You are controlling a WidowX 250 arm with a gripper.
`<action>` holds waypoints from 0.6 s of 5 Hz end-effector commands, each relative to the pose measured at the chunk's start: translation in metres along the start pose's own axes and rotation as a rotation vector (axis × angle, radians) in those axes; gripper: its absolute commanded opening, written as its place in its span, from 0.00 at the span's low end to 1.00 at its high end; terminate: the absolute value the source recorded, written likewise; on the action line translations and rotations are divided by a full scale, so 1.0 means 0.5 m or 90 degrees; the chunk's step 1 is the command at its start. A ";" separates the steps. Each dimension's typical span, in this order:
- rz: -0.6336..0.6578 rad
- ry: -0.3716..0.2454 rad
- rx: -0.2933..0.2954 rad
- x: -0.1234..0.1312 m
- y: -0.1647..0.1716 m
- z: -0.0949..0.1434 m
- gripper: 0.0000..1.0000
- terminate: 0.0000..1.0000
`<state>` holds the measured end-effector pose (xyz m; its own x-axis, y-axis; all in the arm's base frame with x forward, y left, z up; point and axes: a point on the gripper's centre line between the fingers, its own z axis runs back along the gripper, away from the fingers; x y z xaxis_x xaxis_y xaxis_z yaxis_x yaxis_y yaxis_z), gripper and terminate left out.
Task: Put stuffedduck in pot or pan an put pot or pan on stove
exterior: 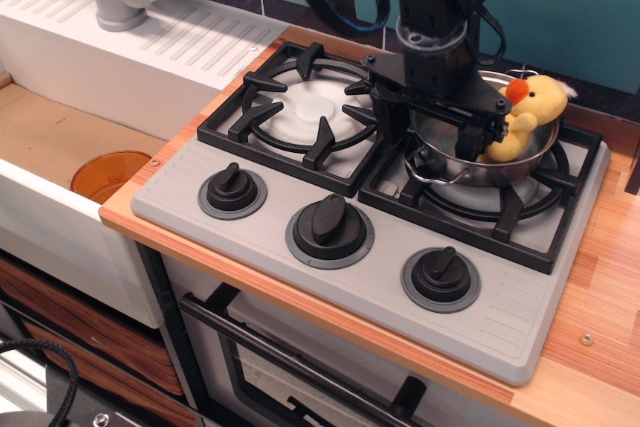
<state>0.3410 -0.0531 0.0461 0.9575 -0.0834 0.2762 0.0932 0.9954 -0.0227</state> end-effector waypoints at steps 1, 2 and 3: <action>0.016 -0.035 0.006 0.026 -0.023 0.009 0.00 0.00; 0.020 -0.026 0.003 0.025 -0.031 0.019 0.00 0.00; 0.031 -0.018 0.004 0.025 -0.045 0.029 0.00 0.00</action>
<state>0.3329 -0.0710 0.0456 0.9696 -0.0322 0.2427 0.0394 0.9989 -0.0248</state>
